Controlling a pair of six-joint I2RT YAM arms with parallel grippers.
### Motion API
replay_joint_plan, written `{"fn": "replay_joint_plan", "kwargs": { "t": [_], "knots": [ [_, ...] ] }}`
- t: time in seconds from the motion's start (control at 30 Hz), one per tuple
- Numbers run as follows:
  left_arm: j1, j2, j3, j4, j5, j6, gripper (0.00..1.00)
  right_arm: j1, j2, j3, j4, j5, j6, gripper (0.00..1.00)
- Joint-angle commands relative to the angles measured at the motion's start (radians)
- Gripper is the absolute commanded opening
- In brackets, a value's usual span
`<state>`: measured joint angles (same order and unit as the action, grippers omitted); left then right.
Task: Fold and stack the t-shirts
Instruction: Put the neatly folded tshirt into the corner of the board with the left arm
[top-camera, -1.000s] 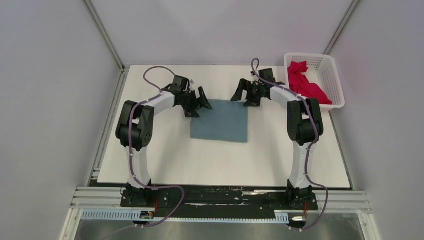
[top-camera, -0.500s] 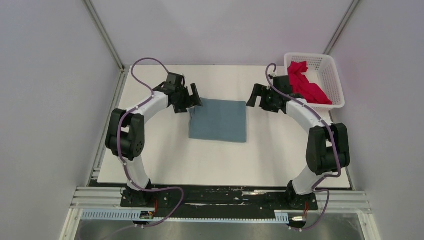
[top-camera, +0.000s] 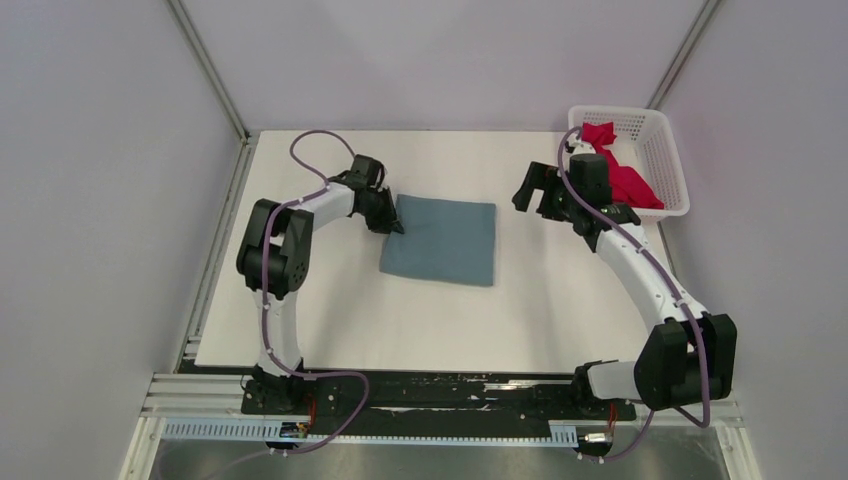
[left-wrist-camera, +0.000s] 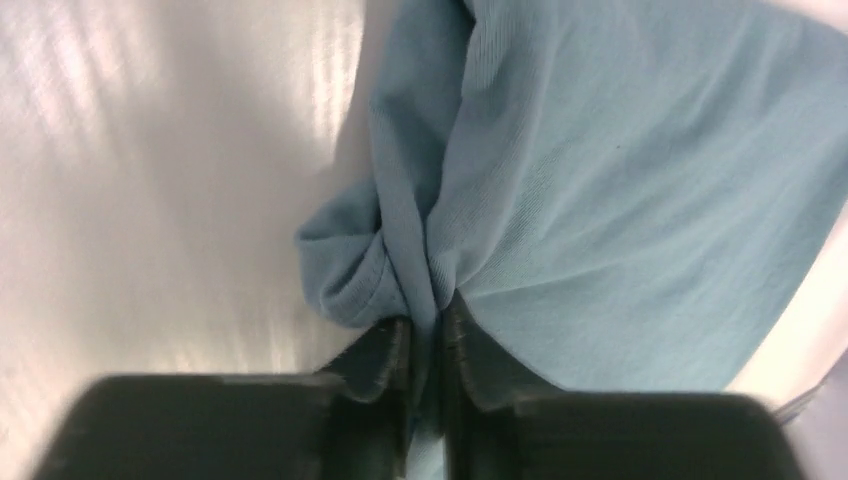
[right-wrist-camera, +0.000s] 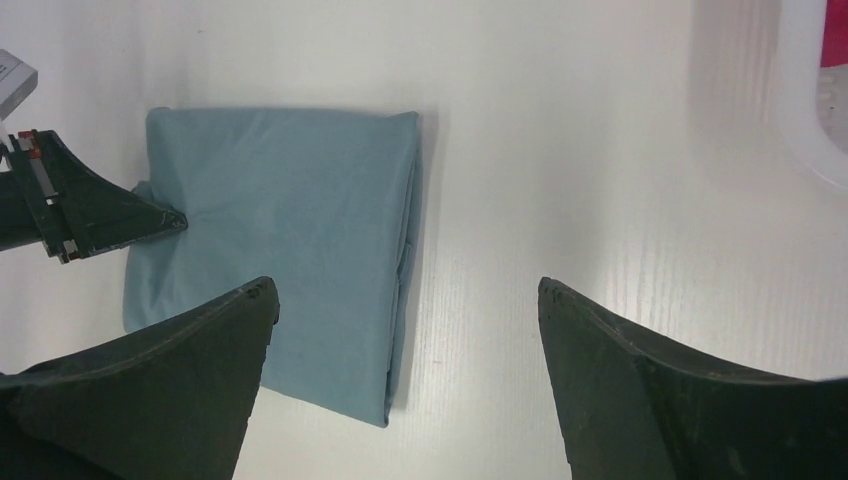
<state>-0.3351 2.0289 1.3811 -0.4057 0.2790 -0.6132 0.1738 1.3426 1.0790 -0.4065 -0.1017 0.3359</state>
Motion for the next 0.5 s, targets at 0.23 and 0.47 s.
{"fn": "replay_joint_plan", "kwargs": {
  "t": [0.23, 0.47],
  "knots": [
    [0.108, 0.034, 0.203, -0.195, 0.007, 0.104, 0.00, -0.001, -0.055, -0.002, -0.010, 0.061, -0.054, 1.00],
    [0.161, -0.006, 0.317, -0.436, -0.012, 0.233, 0.00, -0.003, -0.036, 0.022, -0.036, 0.101, -0.076, 1.00]
  ]
}}
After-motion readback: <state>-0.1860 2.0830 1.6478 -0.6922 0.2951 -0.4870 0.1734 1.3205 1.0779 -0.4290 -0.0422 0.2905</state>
